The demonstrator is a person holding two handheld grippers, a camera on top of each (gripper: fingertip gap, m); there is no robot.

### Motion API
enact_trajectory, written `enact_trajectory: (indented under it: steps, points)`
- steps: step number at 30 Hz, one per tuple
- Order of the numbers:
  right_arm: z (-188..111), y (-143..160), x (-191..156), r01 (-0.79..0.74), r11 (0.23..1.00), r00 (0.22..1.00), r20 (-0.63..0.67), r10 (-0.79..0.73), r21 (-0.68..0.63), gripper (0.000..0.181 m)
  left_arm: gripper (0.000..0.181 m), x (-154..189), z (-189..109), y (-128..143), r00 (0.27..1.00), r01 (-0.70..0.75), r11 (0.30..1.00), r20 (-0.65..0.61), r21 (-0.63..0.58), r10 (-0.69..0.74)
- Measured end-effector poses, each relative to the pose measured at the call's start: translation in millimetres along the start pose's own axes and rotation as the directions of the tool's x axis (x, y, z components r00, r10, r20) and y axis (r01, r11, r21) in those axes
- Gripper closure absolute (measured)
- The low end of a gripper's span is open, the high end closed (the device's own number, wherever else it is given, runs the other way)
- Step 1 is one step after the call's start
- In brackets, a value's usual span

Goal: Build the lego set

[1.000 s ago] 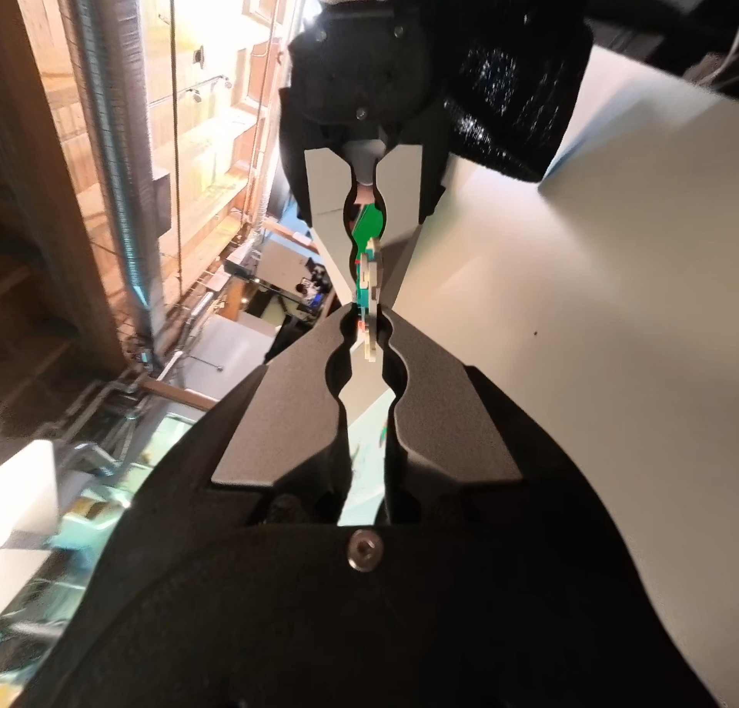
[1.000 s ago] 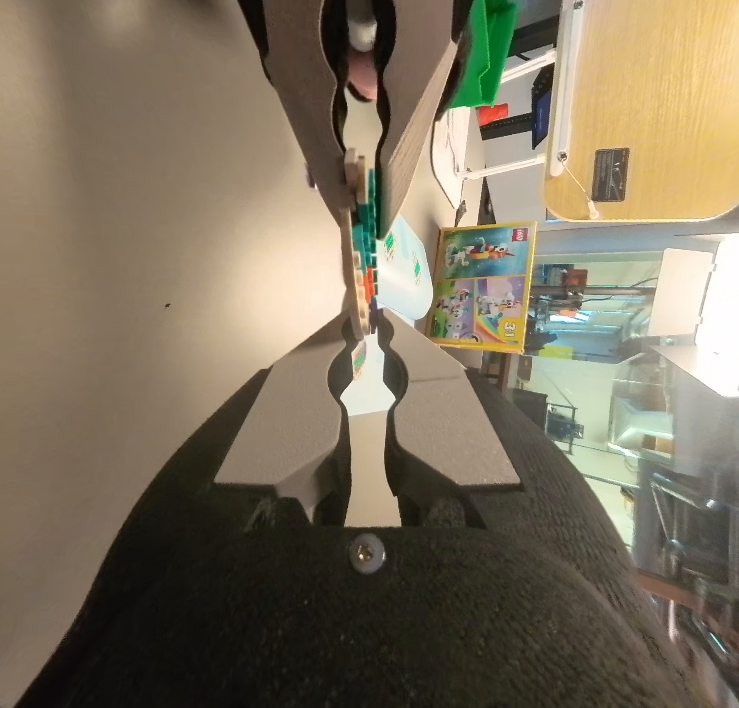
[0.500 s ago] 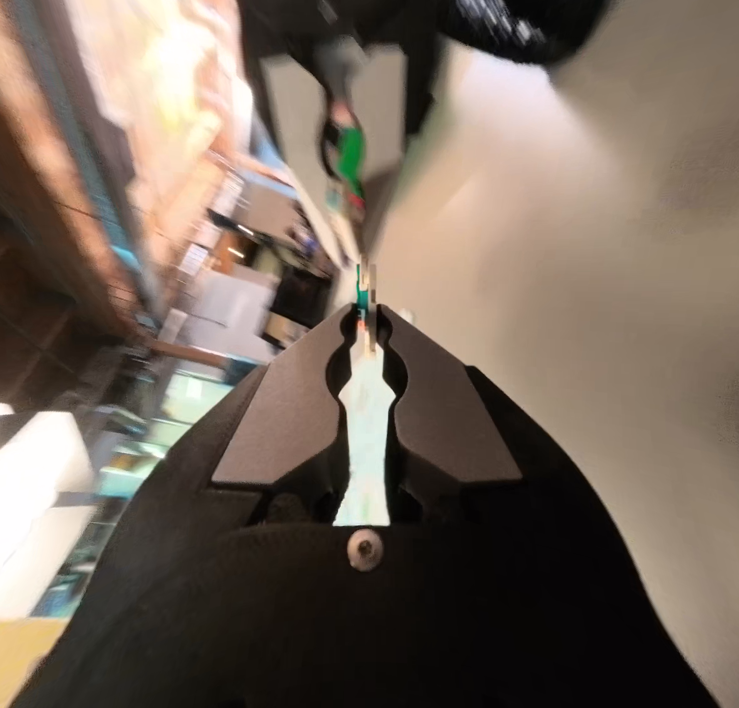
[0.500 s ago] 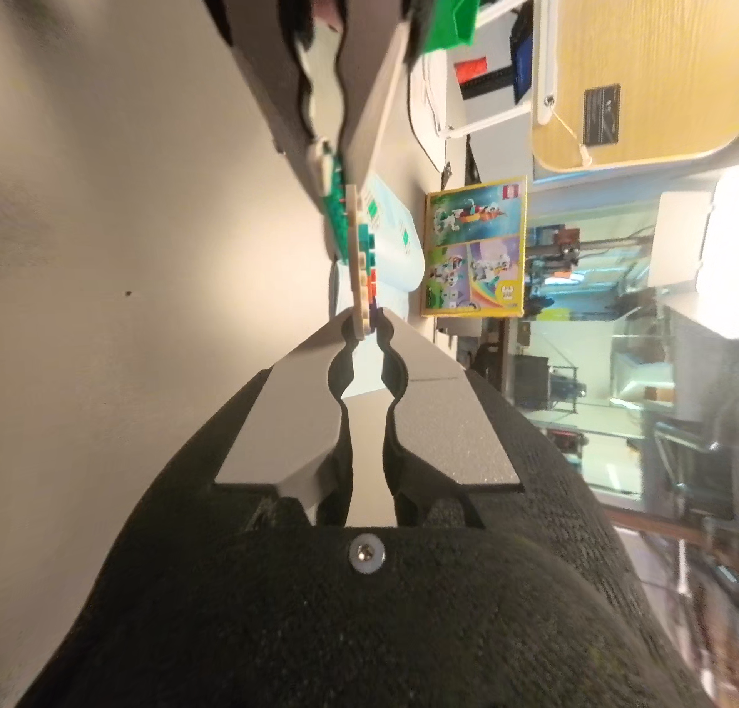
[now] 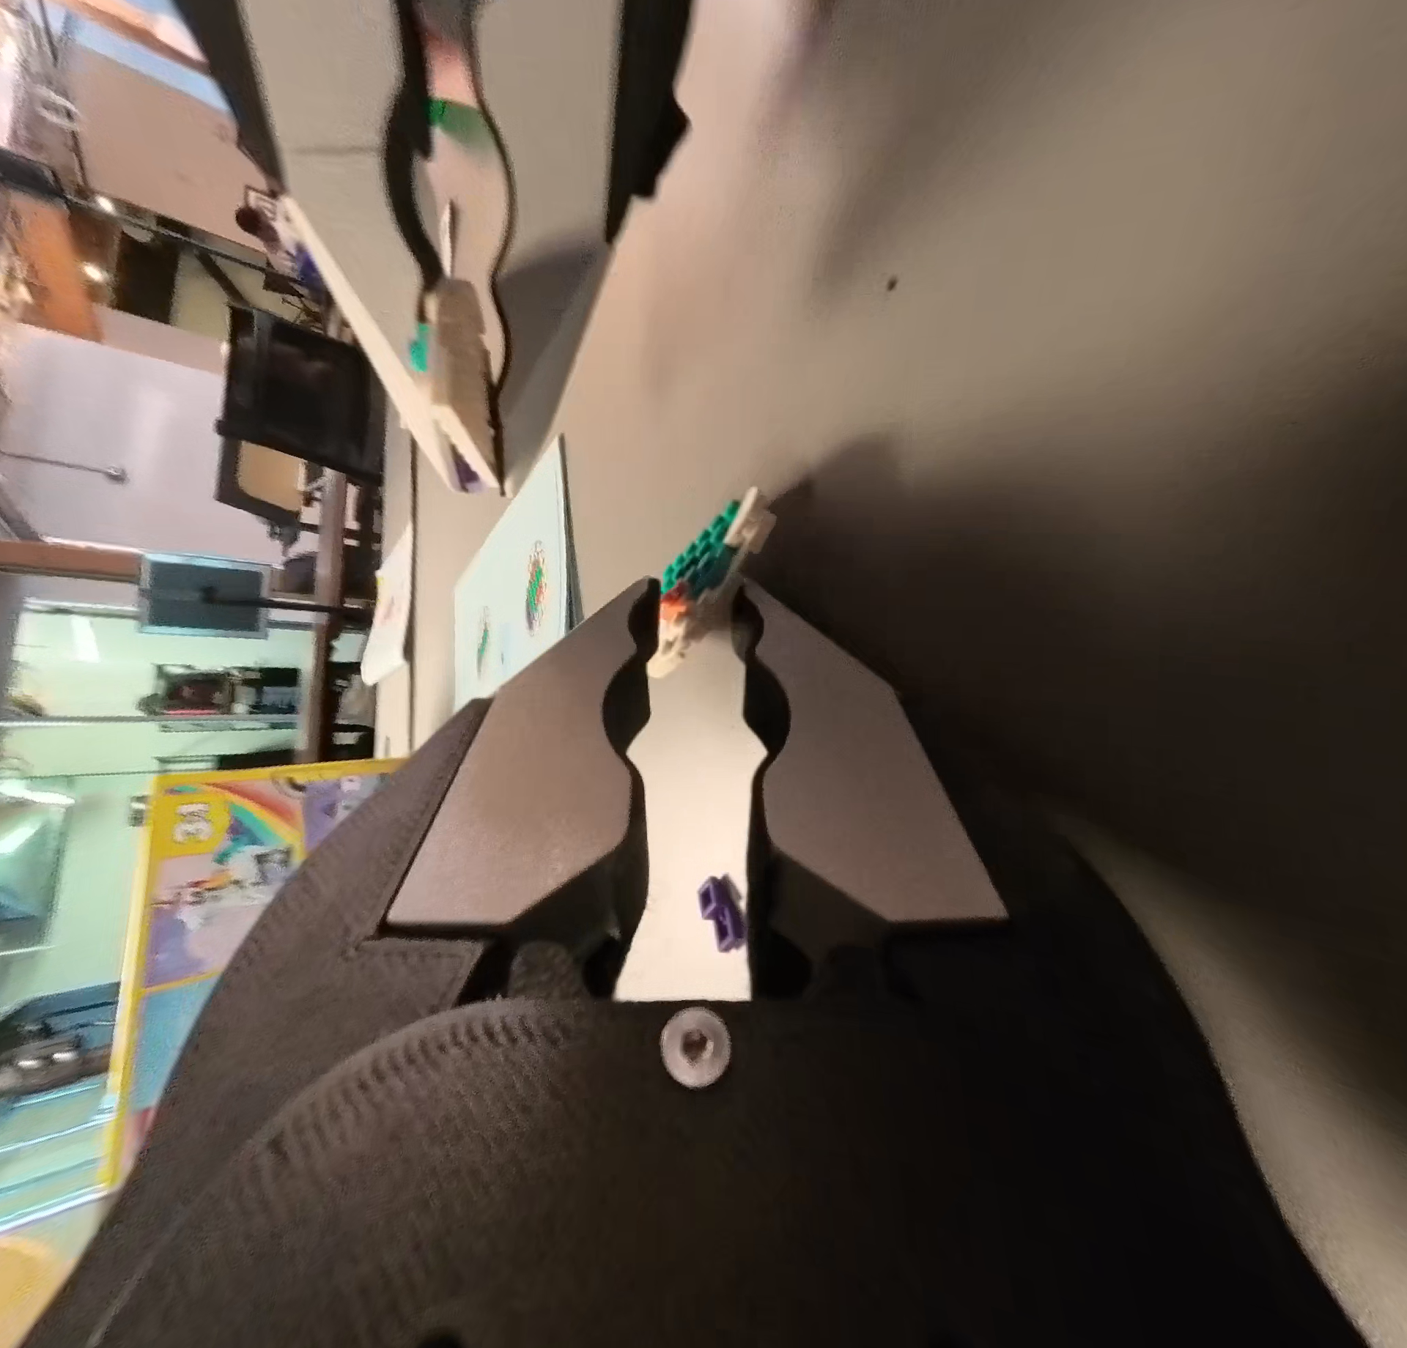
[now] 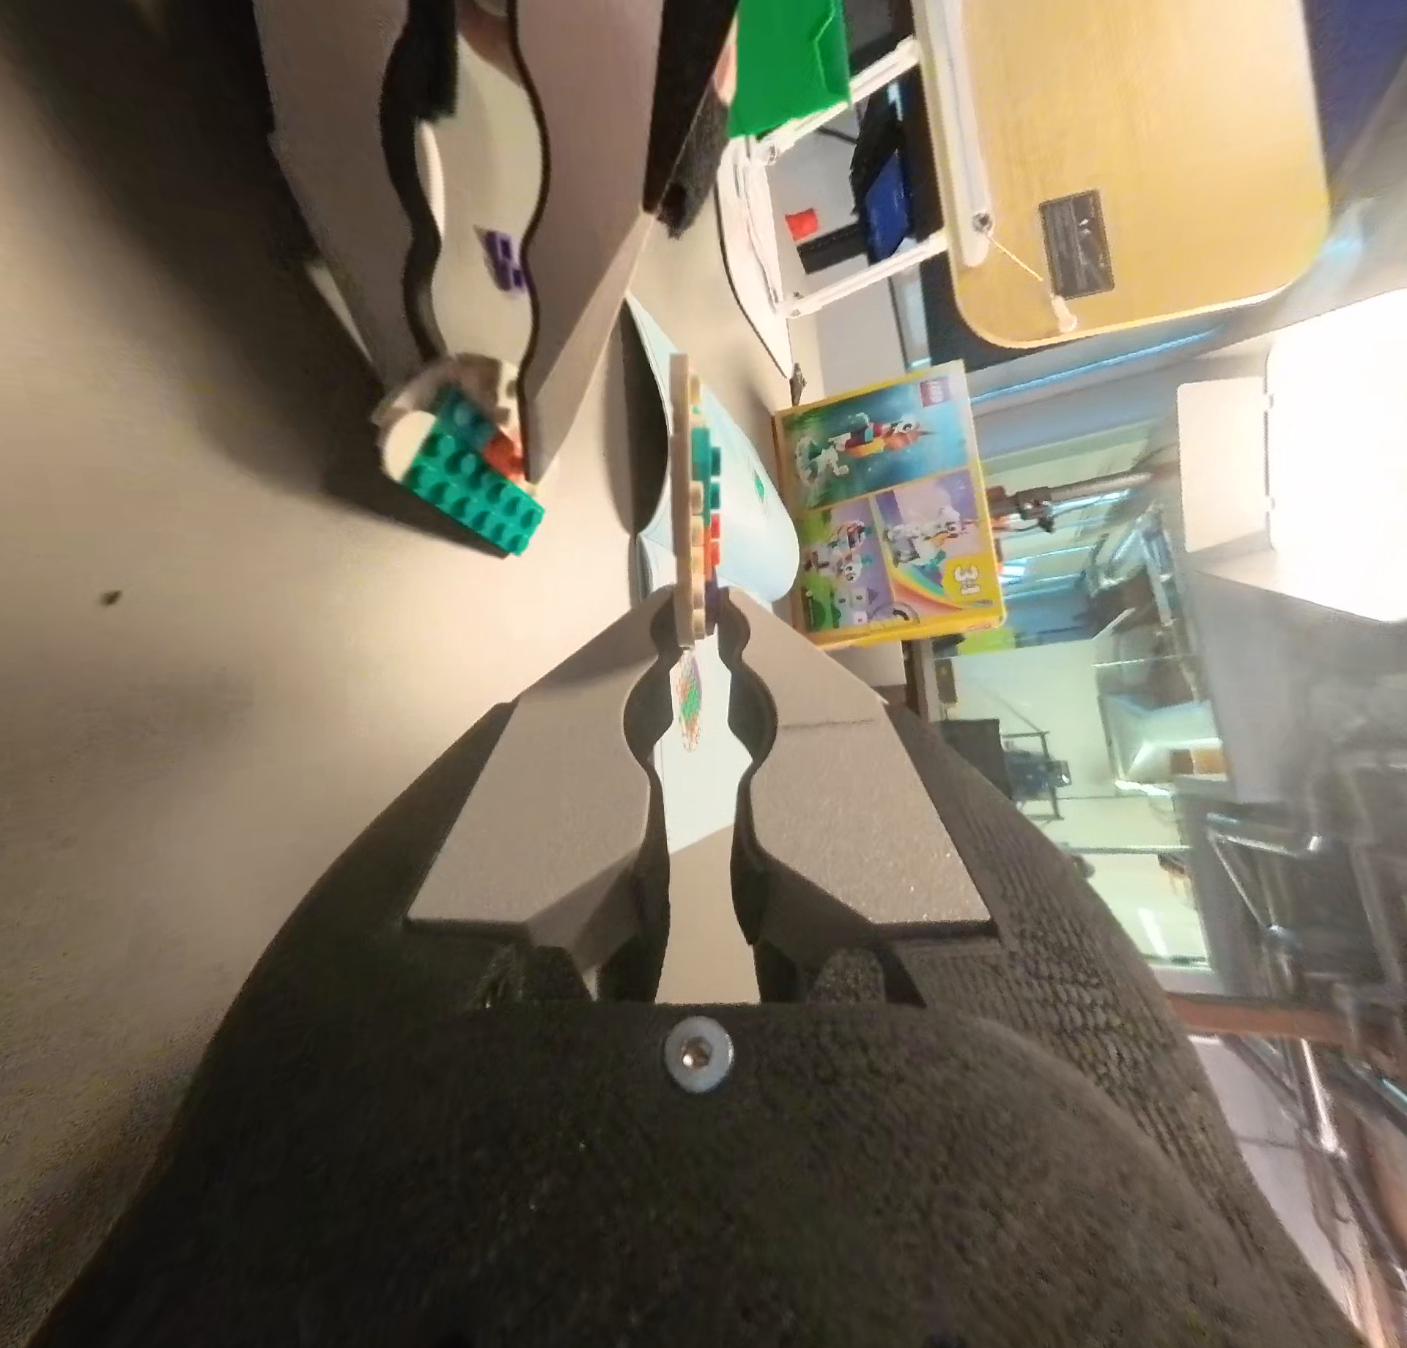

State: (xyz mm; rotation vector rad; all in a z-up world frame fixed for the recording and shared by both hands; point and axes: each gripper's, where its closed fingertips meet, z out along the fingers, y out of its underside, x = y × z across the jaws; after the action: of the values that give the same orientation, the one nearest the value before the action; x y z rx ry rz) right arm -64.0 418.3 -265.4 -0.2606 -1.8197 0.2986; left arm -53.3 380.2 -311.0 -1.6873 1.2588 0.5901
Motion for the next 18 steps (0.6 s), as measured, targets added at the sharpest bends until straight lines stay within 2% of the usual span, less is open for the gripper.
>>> enact_trajectory:
  steps: [7,13,15,18]
  points:
    - [13.9,8.4,-1.5,-0.005,0.999,0.998,-0.061,0.007,0.042,0.175,0.140,-5.3,-9.8,5.9,0.976,0.200,0.979,-0.091,0.031,-0.197]
    - [15.1,6.6,-9.3,0.024,0.998,0.999,-0.041,-0.021,0.064,0.175,0.133,-2.3,-17.8,7.5,0.965,0.222,0.974,-0.151,0.035,-0.215]
    - [14.5,4.3,-7.4,0.011,0.997,0.999,-0.045,-0.008,0.078,0.175,0.123,-0.1,-22.9,5.9,0.953,0.246,0.969,-0.189,0.026,-0.237]
    - [13.6,2.1,-6.5,-0.008,0.995,0.999,-0.037,0.012,0.097,0.175,0.088,9.8,-33.6,-0.5,0.870,0.383,0.924,-0.331,-0.016,-0.366]
